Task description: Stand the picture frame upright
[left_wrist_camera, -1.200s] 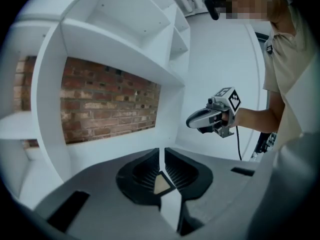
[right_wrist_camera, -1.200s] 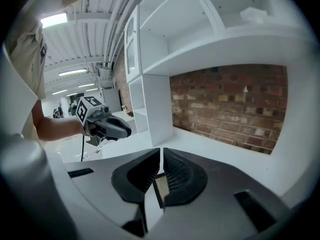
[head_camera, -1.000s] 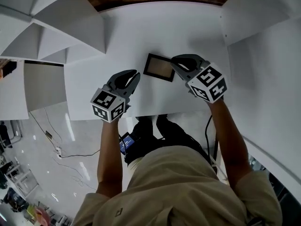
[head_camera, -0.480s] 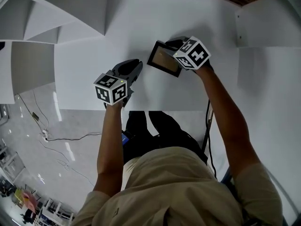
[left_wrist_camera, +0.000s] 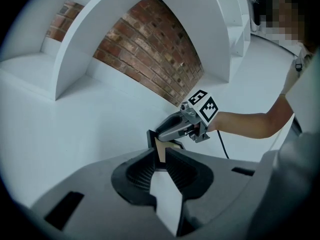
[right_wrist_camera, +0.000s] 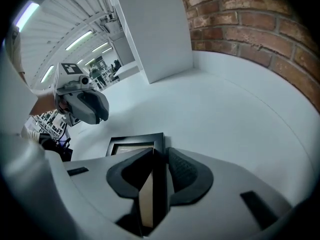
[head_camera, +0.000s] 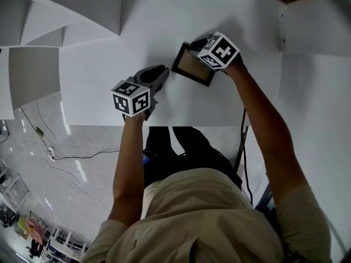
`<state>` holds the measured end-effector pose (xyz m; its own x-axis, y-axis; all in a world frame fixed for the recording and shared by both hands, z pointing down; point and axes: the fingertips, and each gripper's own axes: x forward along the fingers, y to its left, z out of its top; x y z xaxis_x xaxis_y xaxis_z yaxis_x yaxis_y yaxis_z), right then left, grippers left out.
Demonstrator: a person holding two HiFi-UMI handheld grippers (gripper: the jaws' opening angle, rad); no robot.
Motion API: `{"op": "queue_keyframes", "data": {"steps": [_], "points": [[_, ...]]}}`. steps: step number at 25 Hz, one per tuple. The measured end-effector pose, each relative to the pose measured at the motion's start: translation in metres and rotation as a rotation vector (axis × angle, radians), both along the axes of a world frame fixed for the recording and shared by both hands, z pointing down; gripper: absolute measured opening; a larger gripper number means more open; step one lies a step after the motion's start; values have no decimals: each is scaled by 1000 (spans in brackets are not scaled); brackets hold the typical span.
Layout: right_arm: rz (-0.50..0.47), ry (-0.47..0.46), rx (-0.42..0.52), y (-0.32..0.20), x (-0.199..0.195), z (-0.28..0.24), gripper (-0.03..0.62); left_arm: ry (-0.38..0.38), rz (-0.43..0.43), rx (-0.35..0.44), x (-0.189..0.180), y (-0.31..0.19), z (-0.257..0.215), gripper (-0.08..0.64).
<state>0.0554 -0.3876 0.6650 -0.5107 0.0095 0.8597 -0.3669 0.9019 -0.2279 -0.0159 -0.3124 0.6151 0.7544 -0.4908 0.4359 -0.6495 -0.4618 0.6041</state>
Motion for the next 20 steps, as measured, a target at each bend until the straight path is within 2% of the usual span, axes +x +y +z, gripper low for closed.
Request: {"op": "queue_keyframes", "data": {"steps": [6,11,15,20], "points": [[68,-30,-30,0,3,0,75,9,-1,-19,4,-1,6,46],[226,-128,-43,-3,7,-16,67,41,-31,-28,0,-5,4,46],[294,-194,-5,-6,14,-35,67,113,-105,-58,-2,-16,6,95],[345,-263,73,-7,14,-63,67,254,-171,-89,-7,-37,-1,121]]}}
